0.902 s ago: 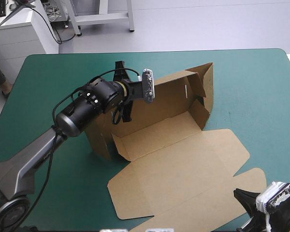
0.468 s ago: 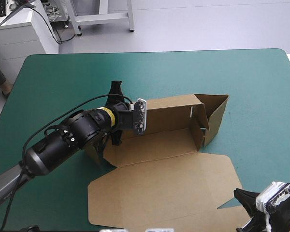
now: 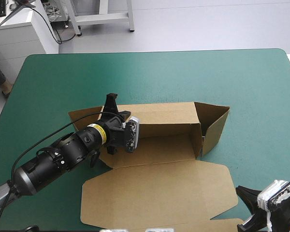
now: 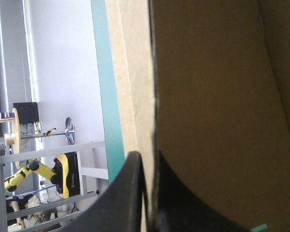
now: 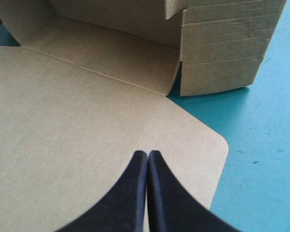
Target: Fold the box
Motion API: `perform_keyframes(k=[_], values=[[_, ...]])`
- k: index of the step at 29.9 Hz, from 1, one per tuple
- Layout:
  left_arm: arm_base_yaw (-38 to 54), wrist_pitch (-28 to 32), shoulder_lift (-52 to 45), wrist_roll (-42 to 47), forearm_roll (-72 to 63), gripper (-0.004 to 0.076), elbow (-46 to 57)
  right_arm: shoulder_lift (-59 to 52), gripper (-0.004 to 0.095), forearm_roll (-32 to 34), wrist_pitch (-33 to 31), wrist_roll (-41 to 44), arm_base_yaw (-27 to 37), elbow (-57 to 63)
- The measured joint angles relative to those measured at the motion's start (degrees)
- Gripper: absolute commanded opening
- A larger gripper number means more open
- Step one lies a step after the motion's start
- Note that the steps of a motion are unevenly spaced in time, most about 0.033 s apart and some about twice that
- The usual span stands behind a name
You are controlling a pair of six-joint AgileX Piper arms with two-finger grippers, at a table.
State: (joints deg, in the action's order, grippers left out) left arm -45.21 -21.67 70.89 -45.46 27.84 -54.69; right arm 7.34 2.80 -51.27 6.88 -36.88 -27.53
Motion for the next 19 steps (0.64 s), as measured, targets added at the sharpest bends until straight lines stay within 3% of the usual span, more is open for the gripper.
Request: perform_keyframes(k=[4,13,16,19], values=[[0.0,2.3,0.0,5.5,-0.1,-0.0008,0.5,0.0,-0.0017,2.4,0.0,1.4,0.0,0.0],[-0.1,1.4,0.0,8.2,-0.1,-0.0008,0.5,0.0,-0.0006,3.9,0.0,1.6,0.0,0.0],[-0.3,1.1,0.0,8.5,-0.5,-0.0008,0.5,0.0,0.0096,4.0,0.2,1.6,0.0,0.0],[-0.4,0.7,0.0,9.2,-0.7,-0.0008,0.5,0.0,0.0337,4.0,0.2,1.4,0.0,0.0]])
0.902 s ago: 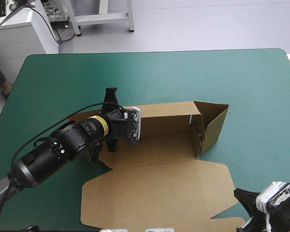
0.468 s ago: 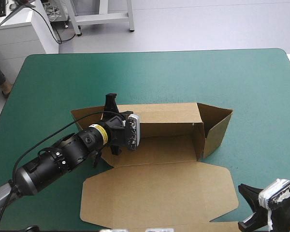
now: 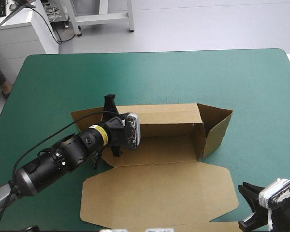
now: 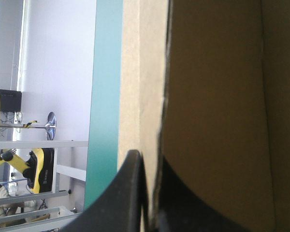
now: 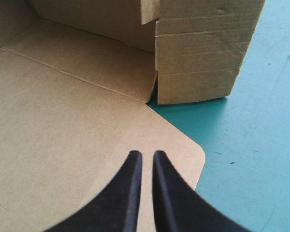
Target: Fold the box
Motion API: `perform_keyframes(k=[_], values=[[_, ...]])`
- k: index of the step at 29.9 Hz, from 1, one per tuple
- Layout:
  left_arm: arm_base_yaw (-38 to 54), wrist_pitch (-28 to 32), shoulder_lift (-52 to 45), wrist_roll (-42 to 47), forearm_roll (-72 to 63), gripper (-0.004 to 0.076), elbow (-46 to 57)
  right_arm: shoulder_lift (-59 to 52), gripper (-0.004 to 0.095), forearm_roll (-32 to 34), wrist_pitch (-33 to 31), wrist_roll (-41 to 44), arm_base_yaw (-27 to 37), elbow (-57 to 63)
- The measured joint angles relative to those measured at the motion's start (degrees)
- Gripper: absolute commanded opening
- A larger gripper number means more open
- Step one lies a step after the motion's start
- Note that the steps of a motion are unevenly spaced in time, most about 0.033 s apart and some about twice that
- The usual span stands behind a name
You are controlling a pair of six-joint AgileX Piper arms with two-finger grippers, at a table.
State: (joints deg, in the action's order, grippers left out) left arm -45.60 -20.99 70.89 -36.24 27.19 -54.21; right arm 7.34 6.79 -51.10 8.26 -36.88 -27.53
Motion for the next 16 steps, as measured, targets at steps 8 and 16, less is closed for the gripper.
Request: perform_keyframes(k=[8,16], values=[[-0.2,-0.9,0.0,2.8,-0.8,-0.0008,-0.2,0.0,0.0617,0.1,0.2,0.1,0.0,0.0],[-0.4,-2.5,-0.1,5.5,-1.4,-0.0008,-0.5,0.0,0.0602,4.7,2.1,9.3,0.0,0.0]])
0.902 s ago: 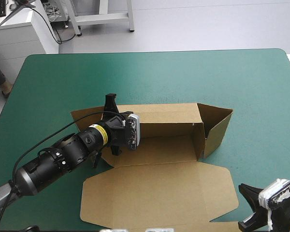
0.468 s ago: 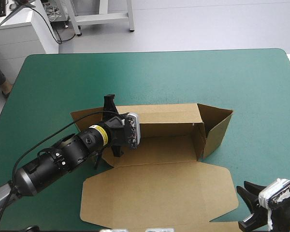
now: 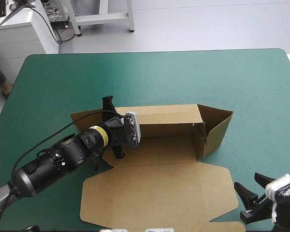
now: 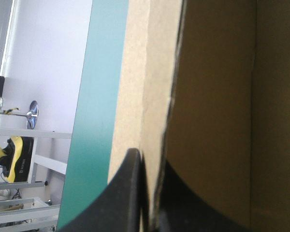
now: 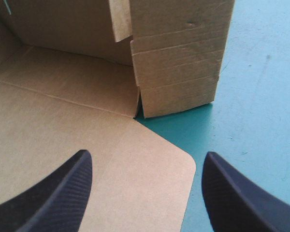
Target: Fold the box
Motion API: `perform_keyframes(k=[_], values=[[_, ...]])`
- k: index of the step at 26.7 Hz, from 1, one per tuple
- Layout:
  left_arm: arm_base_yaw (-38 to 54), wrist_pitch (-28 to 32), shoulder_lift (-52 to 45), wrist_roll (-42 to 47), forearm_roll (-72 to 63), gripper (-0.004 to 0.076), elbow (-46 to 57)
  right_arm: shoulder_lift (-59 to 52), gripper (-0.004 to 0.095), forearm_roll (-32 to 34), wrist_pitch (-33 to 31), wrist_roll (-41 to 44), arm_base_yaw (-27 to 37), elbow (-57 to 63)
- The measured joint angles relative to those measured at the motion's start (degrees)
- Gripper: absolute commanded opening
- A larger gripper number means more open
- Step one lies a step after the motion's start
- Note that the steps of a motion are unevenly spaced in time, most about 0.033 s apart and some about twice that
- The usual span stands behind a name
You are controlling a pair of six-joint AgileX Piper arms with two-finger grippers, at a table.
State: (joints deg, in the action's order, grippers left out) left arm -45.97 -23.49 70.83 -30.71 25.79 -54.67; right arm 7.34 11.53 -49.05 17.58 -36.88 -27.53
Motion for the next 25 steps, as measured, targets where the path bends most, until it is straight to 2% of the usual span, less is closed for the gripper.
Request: perform_keyframes(k=[9,14,17,22,25], values=[[-0.5,-5.3,0.1,5.0,-1.1,-0.0008,-3.1,9.5,0.0601,6.3,-1.7,5.9,0.0,-7.3],[-0.5,-8.0,0.1,7.0,-1.4,-0.0008,-3.9,18.3,0.0524,13.1,-2.4,8.2,0.0,-14.9],[-0.5,-8.3,0.1,7.0,-1.4,-0.0008,-3.9,23.8,0.0472,15.6,-3.5,8.5,0.0,-20.1],[-0.5,-8.6,0.1,3.7,-1.5,-0.0008,-4.0,37.8,0.0472,18.0,-4.2,8.3,0.0,-33.9],[-0.5,-8.7,0.1,2.8,-1.9,-0.0008,-4.0,43.1,0.0472,18.7,-4.7,8.3,0.0,-38.3]])
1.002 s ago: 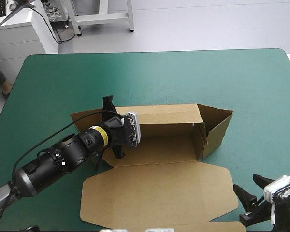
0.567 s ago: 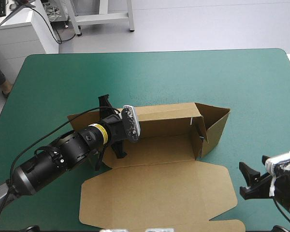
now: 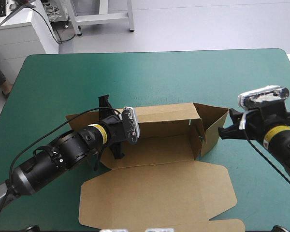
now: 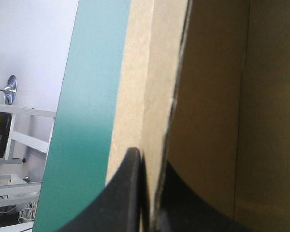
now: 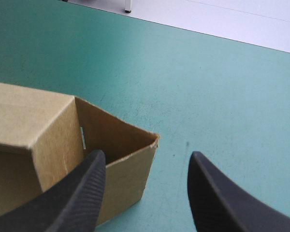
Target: Fold the box
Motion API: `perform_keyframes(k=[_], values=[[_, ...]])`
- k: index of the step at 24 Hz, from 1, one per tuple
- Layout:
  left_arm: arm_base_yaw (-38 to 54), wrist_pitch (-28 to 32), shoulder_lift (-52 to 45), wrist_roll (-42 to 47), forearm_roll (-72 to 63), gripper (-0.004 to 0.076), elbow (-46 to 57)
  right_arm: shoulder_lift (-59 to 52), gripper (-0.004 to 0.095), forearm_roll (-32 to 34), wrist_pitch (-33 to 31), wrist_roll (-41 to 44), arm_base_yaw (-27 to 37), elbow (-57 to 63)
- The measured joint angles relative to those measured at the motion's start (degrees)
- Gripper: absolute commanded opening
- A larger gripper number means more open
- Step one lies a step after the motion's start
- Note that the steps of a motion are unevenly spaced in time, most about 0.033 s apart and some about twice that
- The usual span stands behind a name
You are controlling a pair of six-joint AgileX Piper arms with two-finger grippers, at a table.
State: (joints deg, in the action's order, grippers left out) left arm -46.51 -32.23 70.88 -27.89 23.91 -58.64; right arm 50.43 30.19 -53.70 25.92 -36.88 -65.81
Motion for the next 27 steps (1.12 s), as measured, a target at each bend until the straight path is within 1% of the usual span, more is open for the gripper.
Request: perform_keyframes(k=[2,4,6,7,9,10,11,16,19,27], values=[[0.0,-0.3,0.0,-1.2,-1.6,-0.0008,0.0,5.8,0.0472,0.2,-0.7,-0.3,1.6,-4.6],[0.0,-0.6,-0.1,-2.0,-2.7,-0.0008,-0.2,10.8,0.0472,-1.8,-0.9,-2.4,5.6,-8.9],[0.0,-0.7,-0.1,-2.2,-3.0,-0.0008,-0.2,16.6,0.0472,-10.1,-0.9,-9.0,12.3,-14.0],[0.0,-0.7,-0.1,-2.2,-3.0,-0.0008,-0.2,19.8,0.0472,-16.4,-0.9,-13.9,16.2,-16.6],[0.0,-0.7,-0.1,-2.3,-3.0,-0.0008,-0.2,25.8,0.0472,-26.9,-1.0,-21.9,21.7,-20.3],[0.0,-0.7,-0.1,-2.3,-3.0,-0.0008,-0.2,28.0,0.0472,-30.8,-1.2,-24.9,23.3,-21.7],[0.0,-0.7,-0.1,-2.3,-3.0,-0.0008,-0.2,30.8,0.0472,-33.2,-1.4,-26.7,24.6,-23.0],[0.0,-0.7,-0.1,-2.3,-3.0,-0.0008,-0.2,36.6,0.0472,-35.1,-1.6,-29.6,25.2,-24.1],[0.0,-0.7,-0.1,-2.3,-3.0,-0.0008,-0.2,39.9,0.0472,-35.3,-3.0,-30.8,25.2,-24.1],[0.0,-0.7,0.2,-2.3,-3.0,-0.0008,-0.2,43.1,0.0472,-35.9,-11.1,-35.4,25.2,-23.9]])
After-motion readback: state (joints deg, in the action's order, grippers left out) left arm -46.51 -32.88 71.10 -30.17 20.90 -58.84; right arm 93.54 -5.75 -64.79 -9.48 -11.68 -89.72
